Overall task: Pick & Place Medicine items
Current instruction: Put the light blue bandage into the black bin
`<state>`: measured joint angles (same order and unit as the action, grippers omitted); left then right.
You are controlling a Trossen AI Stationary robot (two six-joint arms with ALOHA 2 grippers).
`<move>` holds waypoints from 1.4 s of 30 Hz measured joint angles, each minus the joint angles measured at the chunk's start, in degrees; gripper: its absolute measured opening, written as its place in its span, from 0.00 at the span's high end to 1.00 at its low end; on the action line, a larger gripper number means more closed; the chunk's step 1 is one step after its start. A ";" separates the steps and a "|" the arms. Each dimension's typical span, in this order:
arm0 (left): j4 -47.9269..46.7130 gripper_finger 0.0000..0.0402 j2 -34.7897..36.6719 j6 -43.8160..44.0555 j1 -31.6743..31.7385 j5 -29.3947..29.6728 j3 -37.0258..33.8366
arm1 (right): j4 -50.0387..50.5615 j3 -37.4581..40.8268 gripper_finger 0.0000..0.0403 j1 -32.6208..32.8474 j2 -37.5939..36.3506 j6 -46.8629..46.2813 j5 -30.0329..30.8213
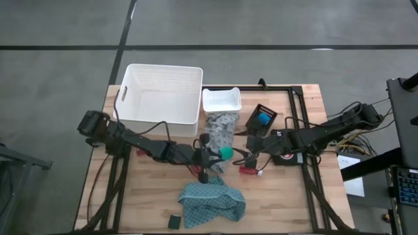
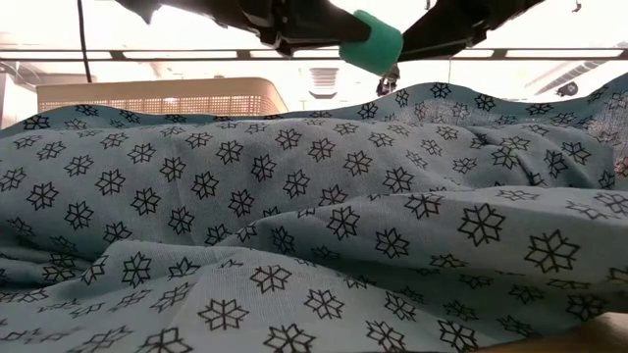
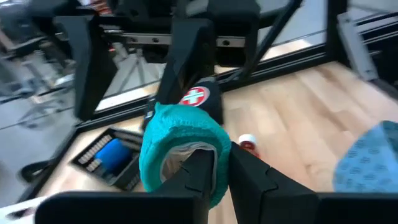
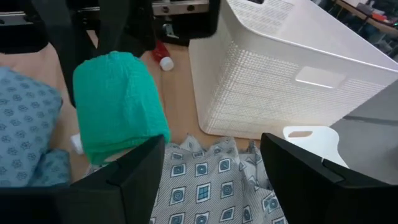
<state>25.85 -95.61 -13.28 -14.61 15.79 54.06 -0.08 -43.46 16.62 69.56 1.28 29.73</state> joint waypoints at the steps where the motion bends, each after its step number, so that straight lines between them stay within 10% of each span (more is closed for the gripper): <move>1: 0.02 0.88 0.00 0.00 0.53 -1.68 0.00 | 0.06 0.00 0.36 0.02 0.00 0.00 -0.06; 42: -0.63 0.88 1.40 -3.45 3.85 -10.89 -0.04 | -5.28 0.00 0.44 8.17 -0.59 4.76 -3.20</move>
<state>25.21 -94.21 -16.73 -10.76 4.89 54.02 -5.36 -43.46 24.79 68.97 6.04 26.52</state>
